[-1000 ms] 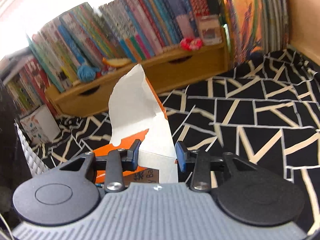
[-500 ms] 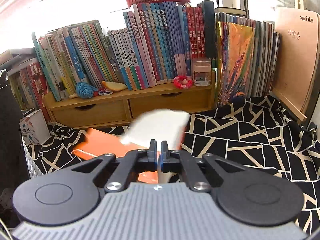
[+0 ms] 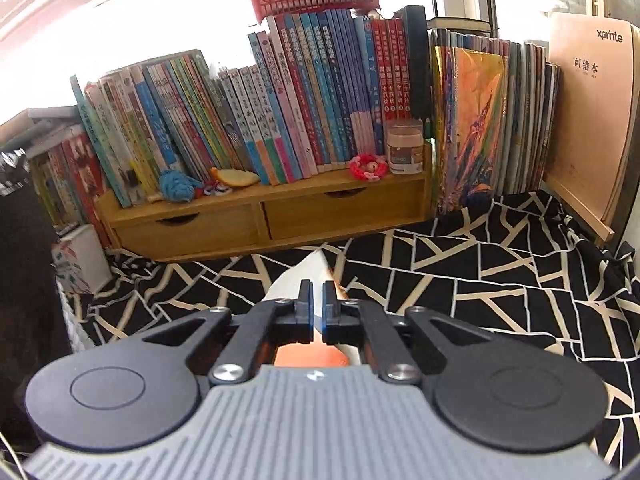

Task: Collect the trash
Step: 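Carry the paper box over the bin and open the right gripper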

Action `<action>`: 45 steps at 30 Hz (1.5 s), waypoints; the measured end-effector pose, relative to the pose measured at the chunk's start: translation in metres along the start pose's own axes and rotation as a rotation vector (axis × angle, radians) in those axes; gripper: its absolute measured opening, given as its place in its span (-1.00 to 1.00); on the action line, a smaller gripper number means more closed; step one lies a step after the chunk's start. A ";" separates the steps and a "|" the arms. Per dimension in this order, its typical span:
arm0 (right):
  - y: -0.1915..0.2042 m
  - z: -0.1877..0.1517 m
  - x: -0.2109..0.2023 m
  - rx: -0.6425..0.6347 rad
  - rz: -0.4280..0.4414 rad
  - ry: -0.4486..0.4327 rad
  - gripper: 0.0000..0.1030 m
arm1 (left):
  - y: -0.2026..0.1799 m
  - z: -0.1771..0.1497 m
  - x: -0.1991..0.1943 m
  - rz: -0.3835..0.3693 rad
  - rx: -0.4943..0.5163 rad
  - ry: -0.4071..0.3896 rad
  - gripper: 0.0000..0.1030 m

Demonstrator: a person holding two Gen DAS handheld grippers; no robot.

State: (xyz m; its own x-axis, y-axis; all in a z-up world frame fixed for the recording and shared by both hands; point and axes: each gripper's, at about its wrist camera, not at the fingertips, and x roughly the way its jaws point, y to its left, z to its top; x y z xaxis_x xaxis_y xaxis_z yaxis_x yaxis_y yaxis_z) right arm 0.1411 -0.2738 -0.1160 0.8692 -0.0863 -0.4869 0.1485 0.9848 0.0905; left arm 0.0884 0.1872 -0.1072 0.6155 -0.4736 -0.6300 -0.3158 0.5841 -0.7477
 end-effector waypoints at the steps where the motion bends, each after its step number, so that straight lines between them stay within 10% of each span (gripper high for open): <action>1: 0.000 0.002 -0.003 0.002 0.007 -0.005 -0.89 | 0.000 0.000 0.000 0.000 0.000 0.000 1.00; 23: 0.094 0.118 -0.124 0.012 0.436 -0.315 -0.89 | 0.000 0.000 0.001 -0.002 0.002 0.001 1.00; 32: 0.186 0.064 -0.095 -0.224 0.509 -0.151 -0.88 | 0.003 -0.002 0.000 -0.019 0.007 -0.010 1.00; 45: 0.218 0.028 -0.066 -0.366 0.505 0.013 -0.84 | 0.004 -0.001 0.001 -0.025 0.005 -0.010 1.00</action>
State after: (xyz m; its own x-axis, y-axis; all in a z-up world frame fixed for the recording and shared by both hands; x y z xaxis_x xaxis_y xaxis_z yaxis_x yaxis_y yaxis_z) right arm 0.1290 -0.0576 -0.0400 0.7834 0.4034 -0.4728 -0.4531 0.8914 0.0098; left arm 0.0872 0.1888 -0.1104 0.6301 -0.4814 -0.6093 -0.2970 0.5756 -0.7619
